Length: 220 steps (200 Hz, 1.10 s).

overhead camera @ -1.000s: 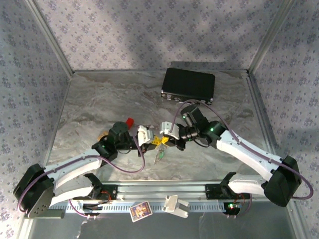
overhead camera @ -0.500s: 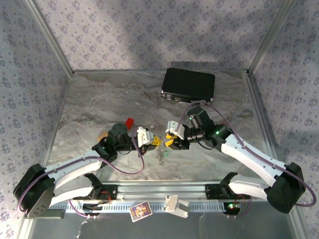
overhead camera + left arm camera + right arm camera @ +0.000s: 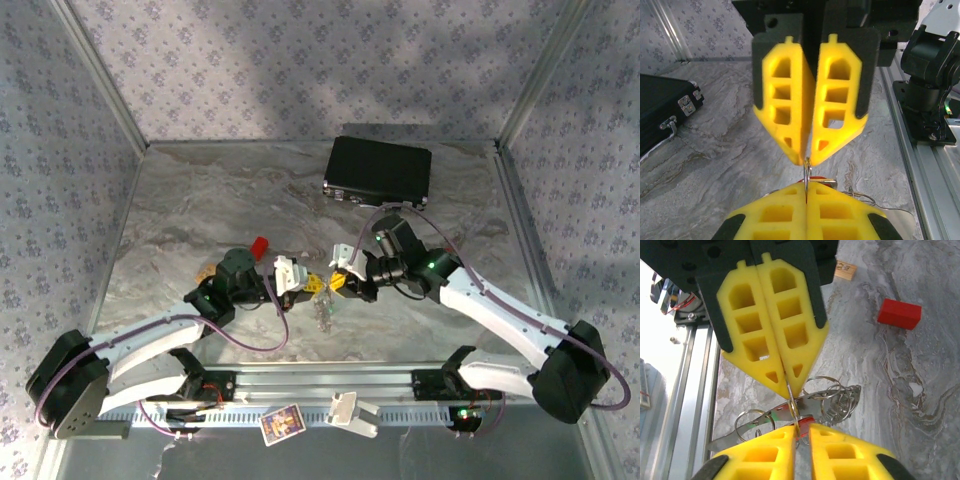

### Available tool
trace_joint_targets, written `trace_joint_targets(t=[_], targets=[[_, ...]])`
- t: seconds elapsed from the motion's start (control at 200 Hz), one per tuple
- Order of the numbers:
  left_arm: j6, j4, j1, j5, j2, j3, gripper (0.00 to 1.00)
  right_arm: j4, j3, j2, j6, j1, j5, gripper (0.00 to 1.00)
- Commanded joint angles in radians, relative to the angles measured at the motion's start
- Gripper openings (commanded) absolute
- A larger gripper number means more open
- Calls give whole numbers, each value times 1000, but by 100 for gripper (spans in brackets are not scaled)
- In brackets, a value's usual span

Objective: Put the keys on the keyring

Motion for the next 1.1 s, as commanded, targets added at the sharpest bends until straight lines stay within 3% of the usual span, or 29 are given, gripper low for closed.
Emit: trace_joint_targets(t=[0.0,0.12,0.685,0.77,0.815,1.094], targets=[[19,59,-9,24,-19,-3,0,-12,27,9,-4,5,-21,8],[17,60,-11,27,-22,-3,0,-16,29,6,-7,6,-20,0],[30,62,-11,66,-25,0,0,-37,28,16,-20,13,19,0],[28,65,-11,67,-26,-2,0,3,6,-17,-9,9,12,17],[25,68,-12,65,-24,-3,0,24,-5,-29,-5,8,-3,20],[17,78,-13,63,-26,-5,0,57,-9,-10,12,12,-61,19]])
